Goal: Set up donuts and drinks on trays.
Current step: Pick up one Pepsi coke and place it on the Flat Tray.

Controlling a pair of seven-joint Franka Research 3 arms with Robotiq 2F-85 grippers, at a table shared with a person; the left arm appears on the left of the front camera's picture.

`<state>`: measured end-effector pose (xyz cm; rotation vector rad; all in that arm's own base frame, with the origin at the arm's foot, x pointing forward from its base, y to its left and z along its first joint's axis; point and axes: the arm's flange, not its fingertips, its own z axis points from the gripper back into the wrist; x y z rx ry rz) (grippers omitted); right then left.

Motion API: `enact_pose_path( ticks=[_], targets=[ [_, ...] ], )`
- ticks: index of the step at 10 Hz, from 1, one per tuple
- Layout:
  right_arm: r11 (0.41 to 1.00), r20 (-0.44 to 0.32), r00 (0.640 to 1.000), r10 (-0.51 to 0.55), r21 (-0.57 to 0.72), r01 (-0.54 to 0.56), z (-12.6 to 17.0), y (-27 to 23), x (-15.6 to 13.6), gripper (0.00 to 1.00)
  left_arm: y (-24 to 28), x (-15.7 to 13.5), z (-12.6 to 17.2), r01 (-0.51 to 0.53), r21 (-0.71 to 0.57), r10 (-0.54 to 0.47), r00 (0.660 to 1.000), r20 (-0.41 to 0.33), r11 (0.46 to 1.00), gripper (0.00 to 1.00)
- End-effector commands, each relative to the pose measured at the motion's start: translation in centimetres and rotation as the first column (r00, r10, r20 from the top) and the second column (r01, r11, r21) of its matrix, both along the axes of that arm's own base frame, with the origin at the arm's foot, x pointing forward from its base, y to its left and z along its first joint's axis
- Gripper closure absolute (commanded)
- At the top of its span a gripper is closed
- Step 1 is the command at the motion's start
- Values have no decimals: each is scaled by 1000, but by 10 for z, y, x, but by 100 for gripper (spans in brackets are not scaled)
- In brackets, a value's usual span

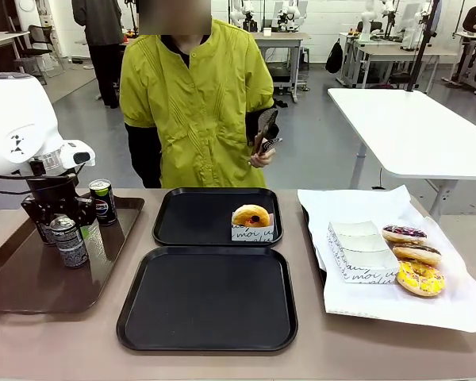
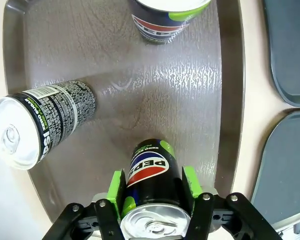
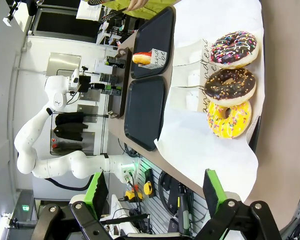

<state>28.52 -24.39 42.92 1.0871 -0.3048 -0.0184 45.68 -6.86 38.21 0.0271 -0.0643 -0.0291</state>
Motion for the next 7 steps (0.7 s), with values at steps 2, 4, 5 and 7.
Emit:
enact_pose_path(
  ticks=[2, 4, 5, 7],
  targets=[
    [1000, 12, 1000, -7, 17, 7, 0, 2, 0, 0, -14, -27, 62, 21, -34, -22, 1000, -20, 999, 97],
    [1000, 12, 1000, -7, 17, 7, 0, 2, 0, 0, -21, -54, 109, 13, -10, -13, 1000, 4, 1000, 97],
    [1000, 12, 1000, -7, 17, 7, 0, 2, 0, 0, -22, -63, 124, -6, -1, 6, 1000, 0, 1000, 97],
    [1000, 12, 1000, -7, 17, 7, 0, 2, 0, 0, -13, -66, 134, -61, 19, 62, 996, -58, 998, 97]
  ],
)
